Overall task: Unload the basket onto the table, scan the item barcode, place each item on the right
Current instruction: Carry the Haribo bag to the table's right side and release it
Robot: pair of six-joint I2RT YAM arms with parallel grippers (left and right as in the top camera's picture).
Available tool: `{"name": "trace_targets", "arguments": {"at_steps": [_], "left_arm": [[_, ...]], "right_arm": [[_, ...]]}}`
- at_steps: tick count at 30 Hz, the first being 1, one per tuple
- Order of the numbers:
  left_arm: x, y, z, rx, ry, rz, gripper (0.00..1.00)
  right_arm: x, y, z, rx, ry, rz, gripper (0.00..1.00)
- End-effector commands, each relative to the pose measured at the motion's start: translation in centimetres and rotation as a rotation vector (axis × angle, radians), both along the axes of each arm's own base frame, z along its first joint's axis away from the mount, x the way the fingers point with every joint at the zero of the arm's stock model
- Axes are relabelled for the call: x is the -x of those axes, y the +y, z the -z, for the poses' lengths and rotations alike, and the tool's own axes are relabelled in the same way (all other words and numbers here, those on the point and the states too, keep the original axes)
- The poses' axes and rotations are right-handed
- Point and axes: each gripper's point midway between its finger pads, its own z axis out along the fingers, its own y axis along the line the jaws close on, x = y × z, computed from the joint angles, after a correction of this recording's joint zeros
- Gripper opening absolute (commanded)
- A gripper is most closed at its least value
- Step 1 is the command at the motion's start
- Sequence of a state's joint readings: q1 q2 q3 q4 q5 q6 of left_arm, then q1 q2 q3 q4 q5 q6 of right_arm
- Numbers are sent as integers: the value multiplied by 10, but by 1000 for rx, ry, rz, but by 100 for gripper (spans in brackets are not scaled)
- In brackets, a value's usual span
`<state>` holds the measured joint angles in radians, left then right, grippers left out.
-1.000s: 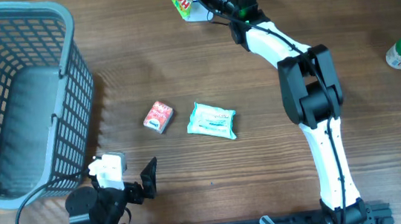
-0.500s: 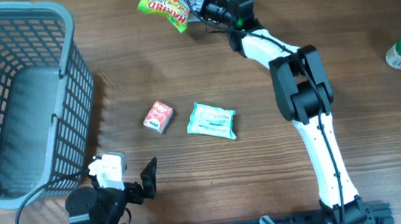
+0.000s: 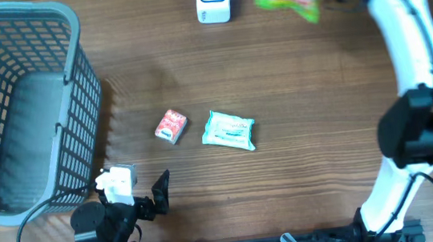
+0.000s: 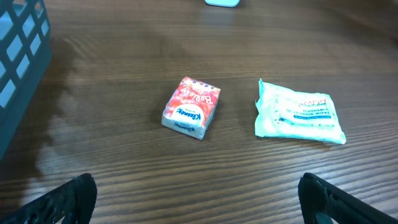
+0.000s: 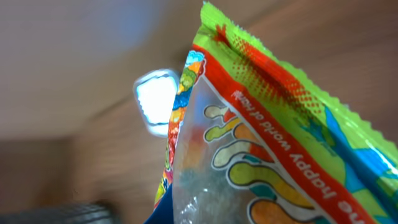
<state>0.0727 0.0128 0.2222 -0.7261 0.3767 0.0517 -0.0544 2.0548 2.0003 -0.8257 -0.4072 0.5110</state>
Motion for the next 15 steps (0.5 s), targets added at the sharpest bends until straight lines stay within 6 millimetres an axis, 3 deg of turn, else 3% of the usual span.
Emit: {"name": "trace_targets", "arguments": {"at_steps": [1, 4, 6, 11, 15], "left_arm": [[1, -3, -3, -6, -17, 24, 100], [1, -3, -3, -6, -17, 24, 100], [1, -3, -3, -6, -17, 24, 100], [1, -3, -2, -6, -16, 25, 100], [1, -3, -3, -6, -17, 24, 100]], "right_arm": [[21, -81, 62, 363, 154, 41, 5], [44, -136, 100, 464, 277, 117, 5], [59, -173, 115, 513, 339, 194, 5], [100, -265, 117, 649, 455, 404, 5], [119, -310, 112, 689, 475, 515, 5]]}}
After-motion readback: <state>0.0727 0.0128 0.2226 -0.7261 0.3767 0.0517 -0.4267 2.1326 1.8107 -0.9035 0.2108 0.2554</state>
